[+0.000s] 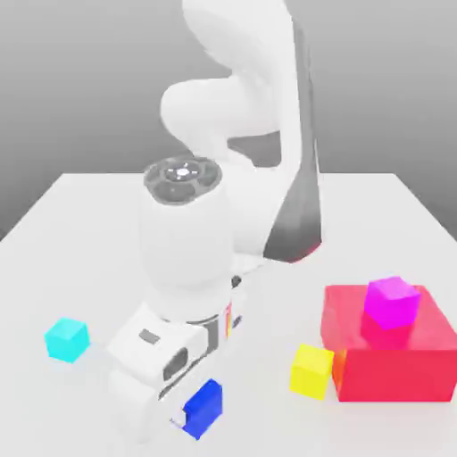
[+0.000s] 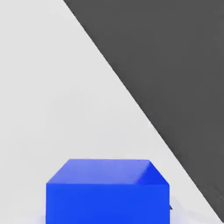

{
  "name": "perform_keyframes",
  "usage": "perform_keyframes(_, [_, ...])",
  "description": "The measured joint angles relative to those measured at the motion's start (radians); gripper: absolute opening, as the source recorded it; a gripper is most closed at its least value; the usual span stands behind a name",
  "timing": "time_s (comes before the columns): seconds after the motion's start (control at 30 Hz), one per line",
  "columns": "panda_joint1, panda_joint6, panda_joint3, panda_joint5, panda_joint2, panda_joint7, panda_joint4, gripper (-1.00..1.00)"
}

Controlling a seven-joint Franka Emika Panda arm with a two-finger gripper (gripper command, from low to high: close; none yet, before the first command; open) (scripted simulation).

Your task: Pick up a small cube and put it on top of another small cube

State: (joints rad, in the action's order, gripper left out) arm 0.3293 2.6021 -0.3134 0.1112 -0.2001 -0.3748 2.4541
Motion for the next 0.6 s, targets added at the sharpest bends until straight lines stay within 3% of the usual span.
perform_keyframes(0.3, [0.185, 0.049, 0.1, -0.142, 0.266, -0.068, 0.272, -1.0])
perform_keyframes(0.57, [0.207, 0.238, 0.126, -0.045, 0.111, -0.16, 0.3, -1.0])
perform_keyframes(0.6, [0.201, 0.263, 0.134, -0.03, 0.085, -0.171, 0.299, 1.0])
